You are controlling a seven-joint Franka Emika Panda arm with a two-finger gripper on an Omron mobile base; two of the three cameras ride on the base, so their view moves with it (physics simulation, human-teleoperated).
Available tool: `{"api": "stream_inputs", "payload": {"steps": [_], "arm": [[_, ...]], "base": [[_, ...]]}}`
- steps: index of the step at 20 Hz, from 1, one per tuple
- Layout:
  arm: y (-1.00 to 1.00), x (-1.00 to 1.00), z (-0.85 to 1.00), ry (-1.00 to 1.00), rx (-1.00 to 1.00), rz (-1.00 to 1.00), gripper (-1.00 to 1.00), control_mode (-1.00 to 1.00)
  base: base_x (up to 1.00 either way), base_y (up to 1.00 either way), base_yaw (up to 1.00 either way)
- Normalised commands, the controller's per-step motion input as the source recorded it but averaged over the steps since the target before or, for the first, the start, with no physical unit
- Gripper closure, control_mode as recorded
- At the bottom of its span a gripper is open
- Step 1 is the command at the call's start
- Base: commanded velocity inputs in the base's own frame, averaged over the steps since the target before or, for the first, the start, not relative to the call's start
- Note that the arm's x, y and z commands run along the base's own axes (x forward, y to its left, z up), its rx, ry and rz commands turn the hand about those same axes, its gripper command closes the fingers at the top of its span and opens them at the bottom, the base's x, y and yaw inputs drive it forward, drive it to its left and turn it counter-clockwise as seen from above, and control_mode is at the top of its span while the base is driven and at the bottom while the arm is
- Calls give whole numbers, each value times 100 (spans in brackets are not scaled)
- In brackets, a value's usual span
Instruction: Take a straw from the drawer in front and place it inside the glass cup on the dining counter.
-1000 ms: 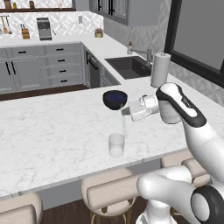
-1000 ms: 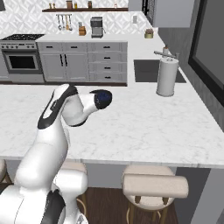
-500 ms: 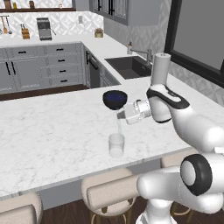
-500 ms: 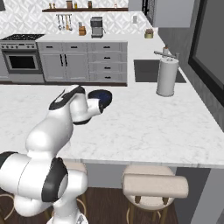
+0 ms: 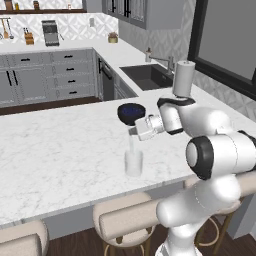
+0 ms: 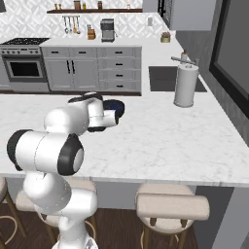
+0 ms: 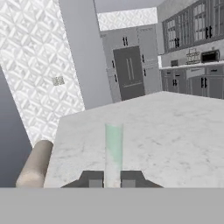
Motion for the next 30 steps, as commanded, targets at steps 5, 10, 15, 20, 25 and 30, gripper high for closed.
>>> {"api": "stream_inputs", "payload": {"steps": [5, 10, 15, 20, 25, 30], "arm": [[22, 24, -38, 0, 3, 5, 100, -100], [11, -25, -14, 0, 4, 4, 100, -100], [0, -80, 0, -7, 3, 0, 100, -100], [0, -53, -2, -5, 0, 0, 100, -100], [-13, -2, -14, -4, 0, 0, 100, -100], [-19, 0, -14, -5, 0, 0, -100, -100]], "base": [[0, 0, 0], [0, 0, 0], [0, 0, 0], [0, 0, 0], [0, 0, 0], [0, 0, 0]]}}
